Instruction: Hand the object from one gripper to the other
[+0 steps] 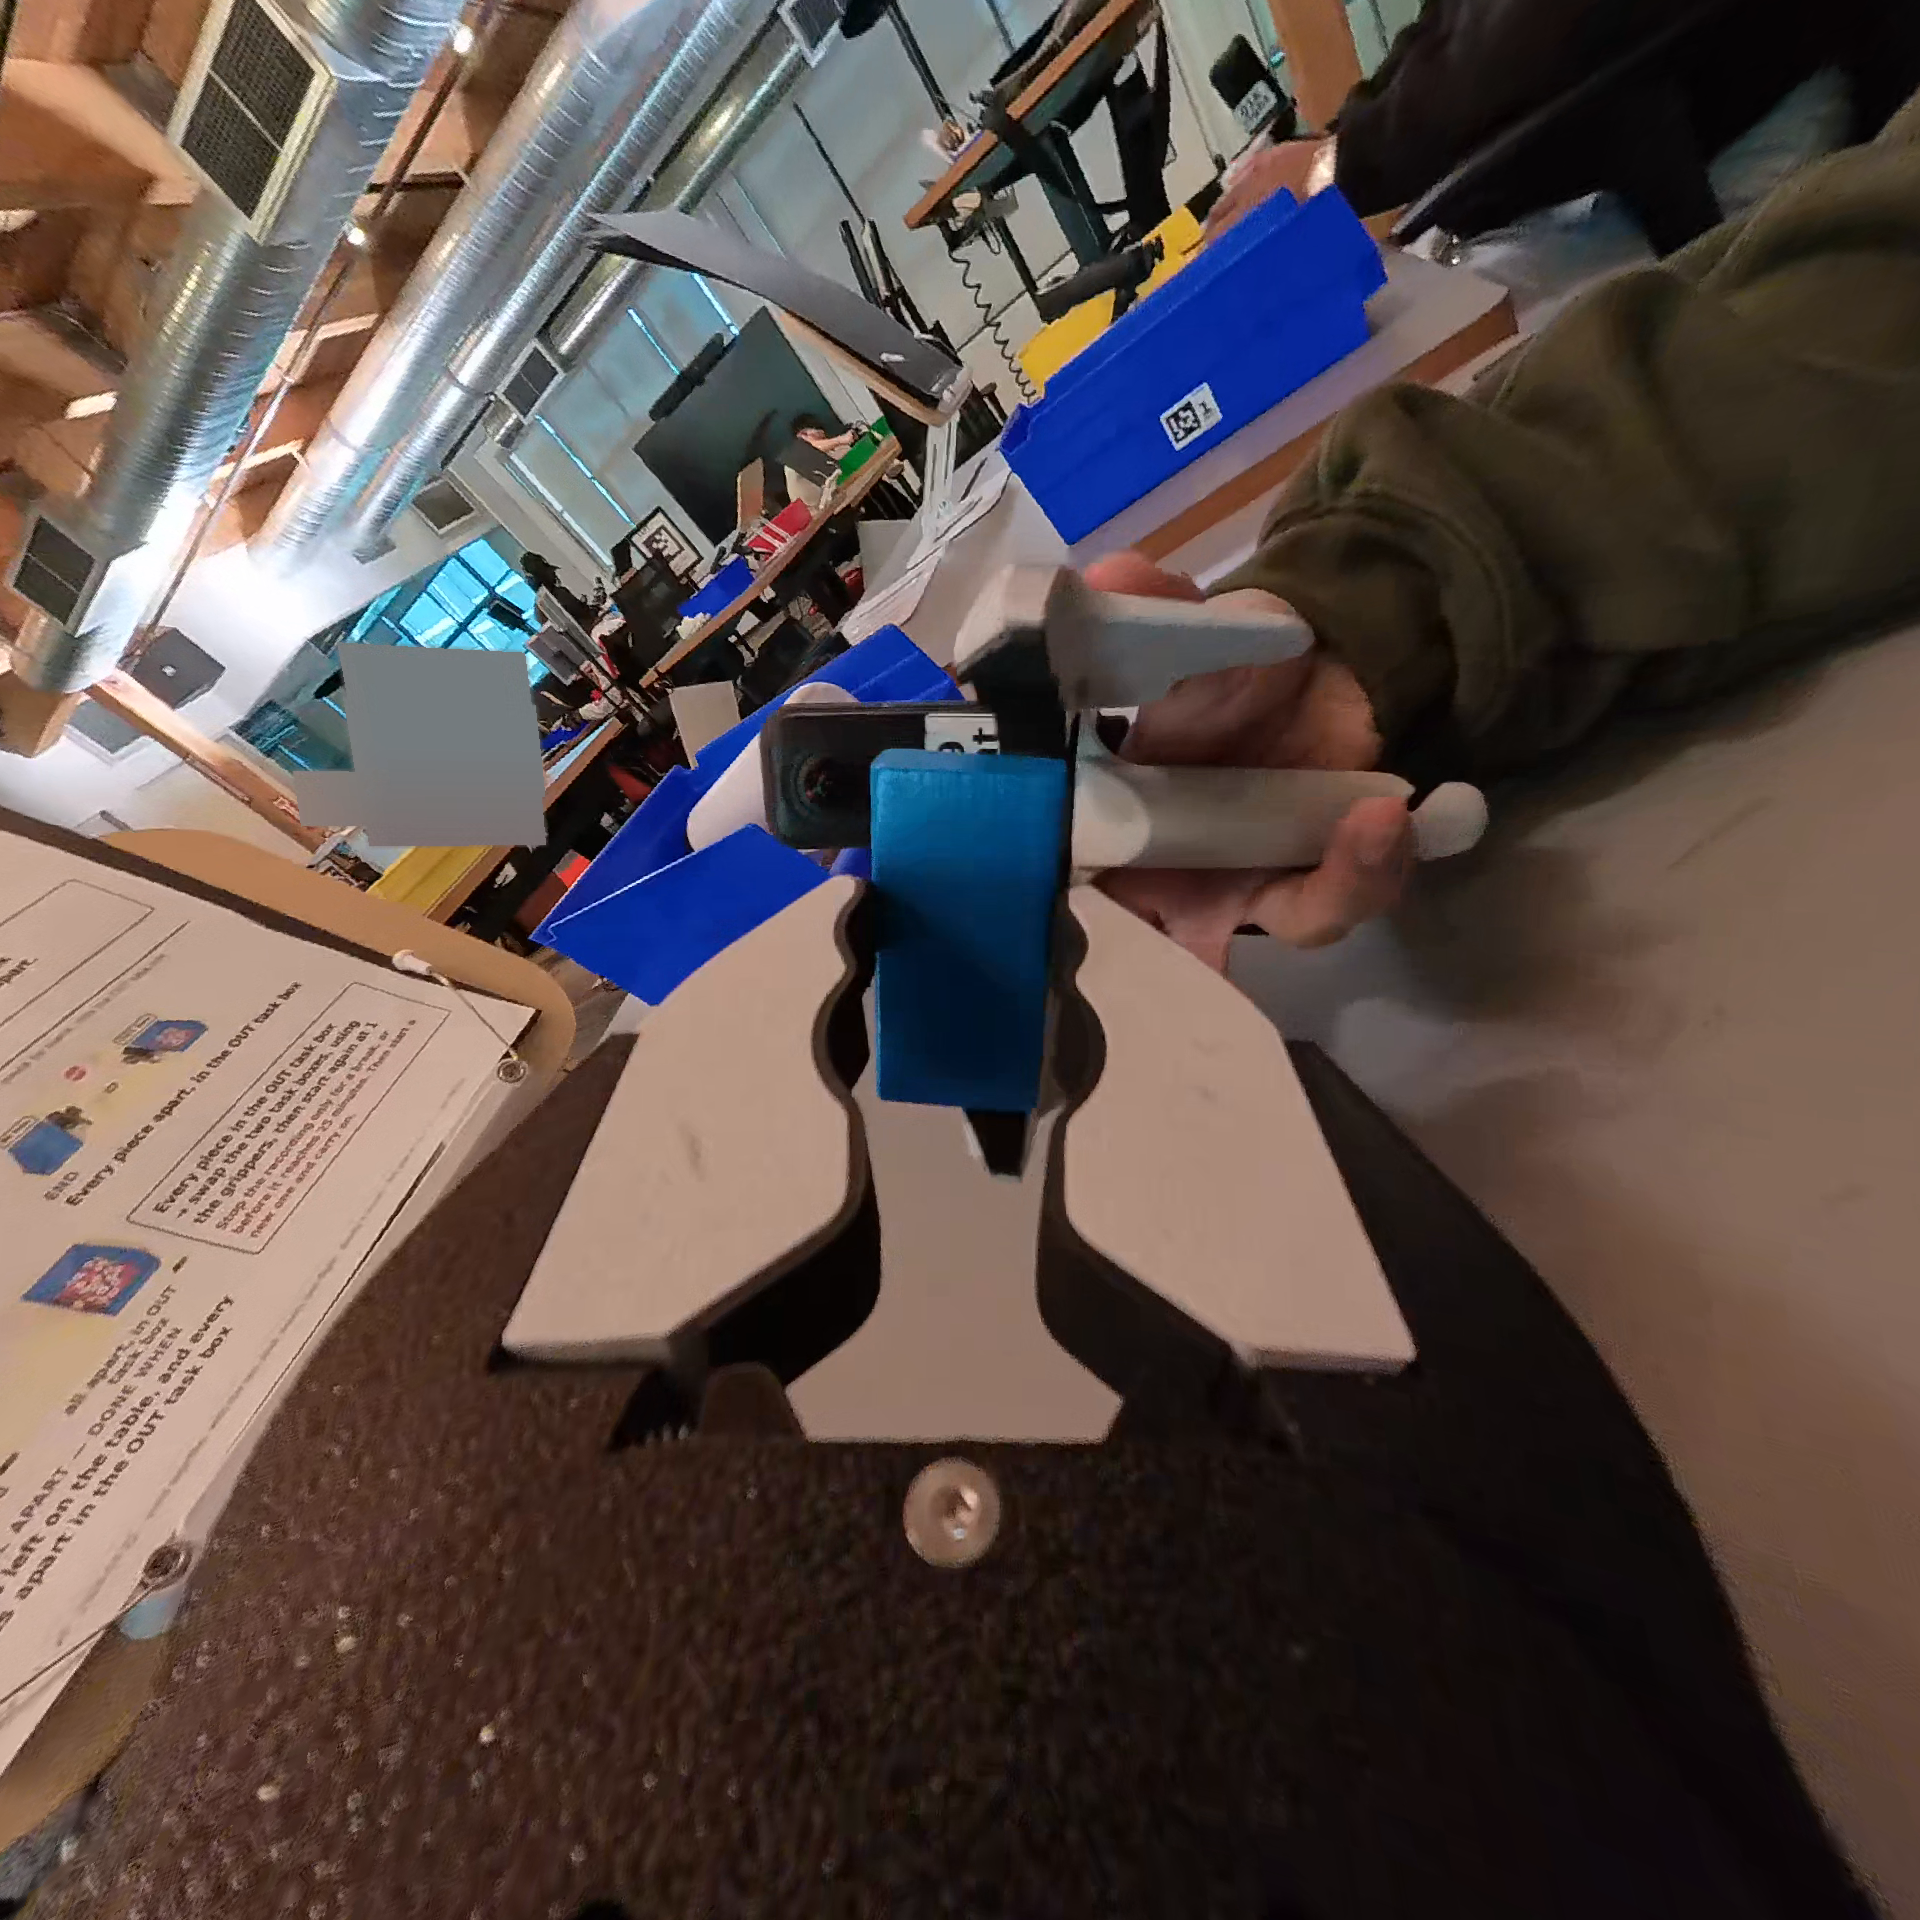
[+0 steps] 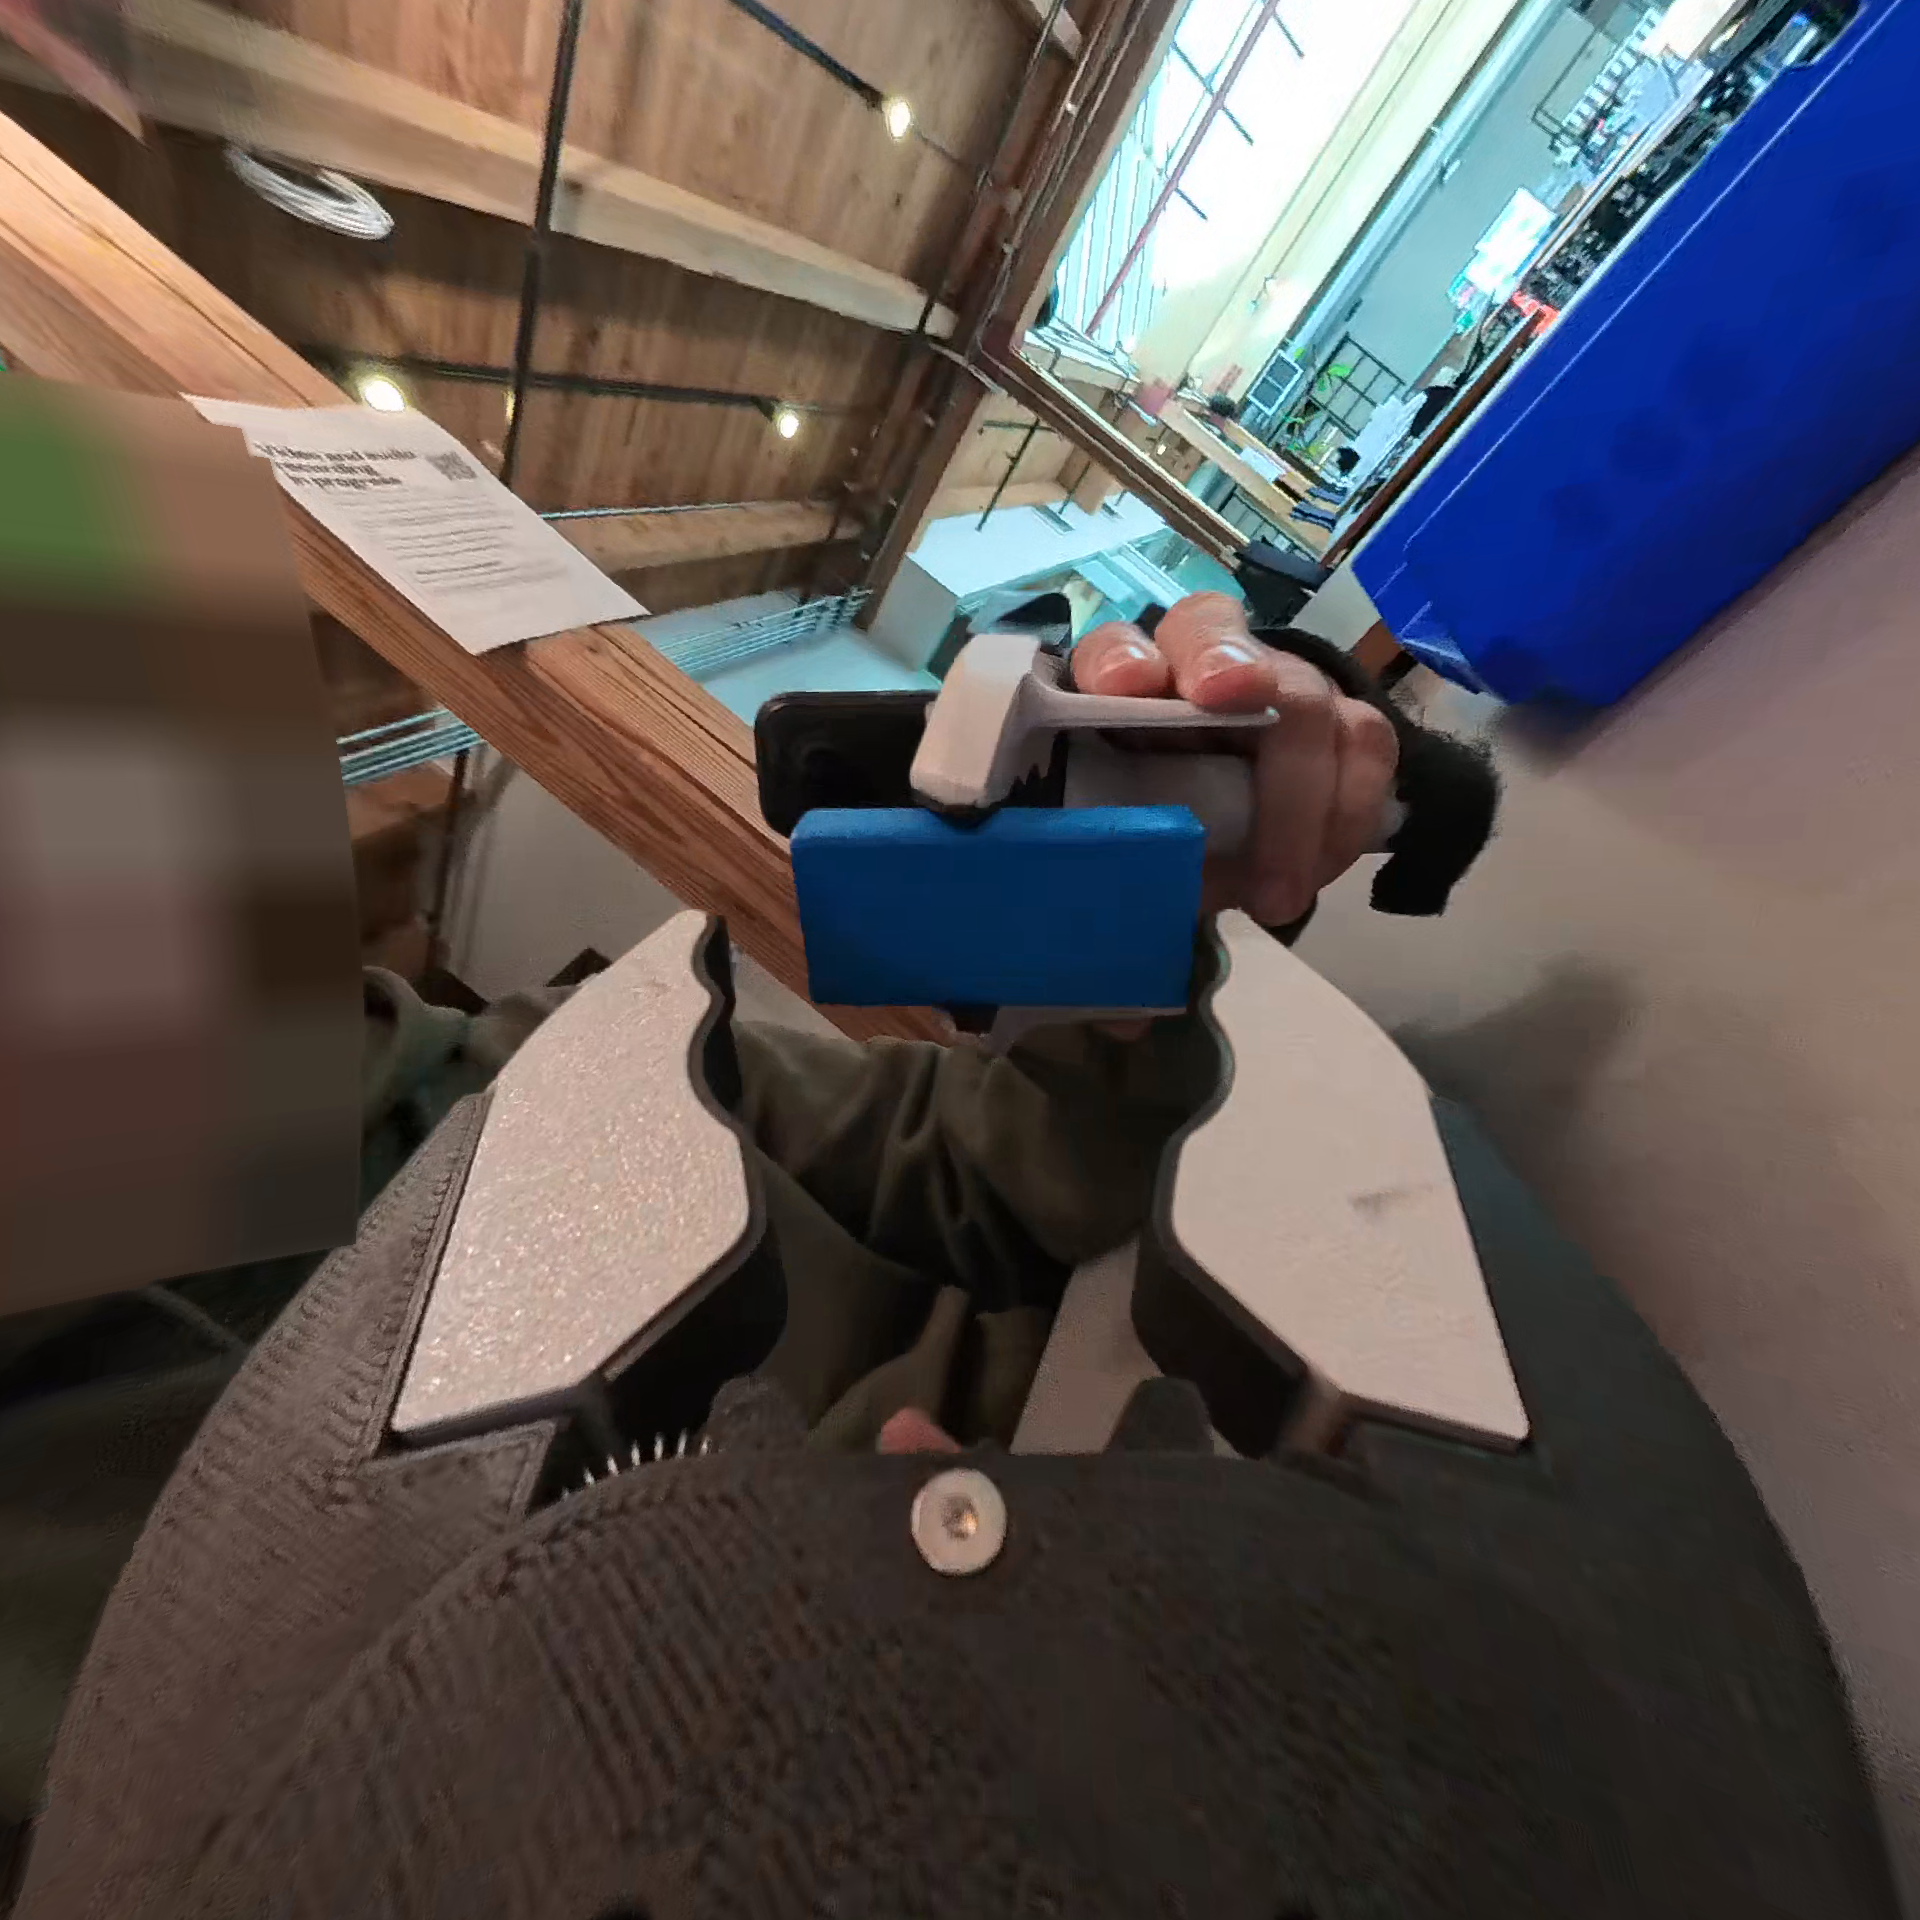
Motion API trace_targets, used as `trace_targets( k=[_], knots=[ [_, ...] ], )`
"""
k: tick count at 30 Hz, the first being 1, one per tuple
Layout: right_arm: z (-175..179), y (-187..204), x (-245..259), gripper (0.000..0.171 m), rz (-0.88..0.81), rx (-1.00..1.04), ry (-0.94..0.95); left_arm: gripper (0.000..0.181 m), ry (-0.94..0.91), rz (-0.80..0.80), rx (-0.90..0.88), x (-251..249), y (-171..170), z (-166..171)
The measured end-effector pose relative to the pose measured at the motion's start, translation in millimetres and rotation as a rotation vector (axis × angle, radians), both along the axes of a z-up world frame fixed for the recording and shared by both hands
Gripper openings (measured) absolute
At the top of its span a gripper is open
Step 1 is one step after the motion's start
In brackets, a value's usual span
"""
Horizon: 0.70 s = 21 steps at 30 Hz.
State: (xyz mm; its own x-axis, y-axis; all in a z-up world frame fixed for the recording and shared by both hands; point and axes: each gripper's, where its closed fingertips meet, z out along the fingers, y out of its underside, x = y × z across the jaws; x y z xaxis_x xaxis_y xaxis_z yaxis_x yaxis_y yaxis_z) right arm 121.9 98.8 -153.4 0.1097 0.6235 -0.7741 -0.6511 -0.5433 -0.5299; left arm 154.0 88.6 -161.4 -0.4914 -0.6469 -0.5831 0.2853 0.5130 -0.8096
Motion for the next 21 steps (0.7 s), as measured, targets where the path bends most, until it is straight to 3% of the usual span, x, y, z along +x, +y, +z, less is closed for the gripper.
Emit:
trace_targets(
  k=[2,7,12,15,18,21],
  knots=[
    [-4,3,2,0.070,-0.026,0.000,-0.027,0.032,-0.008,-0.001,-0.004,0,-1,1],
    [-8,6,4,0.070,-0.057,0.043,-0.123,0.033,0.030,0.017,-0.022,1,3,-3],
    [-14,9,31,0.070,-0.261,0.081,-0.449,0.051,0.062,0.087,-0.189,7,16,2],
    [-9,5,91,0.069,-0.565,0.054,-0.715,0.053,0.038,0.191,-0.250,14,36,7],
    [-6,-22,187,0.069,-0.894,-0.089,-1.057,0.052,0.076,0.273,-0.218,19,51,-4],
    [-23,-61,285,0.070,-0.945,-0.394,-1.406,0.050,0.128,0.279,-0.231,21,52,-11]
  ],
)
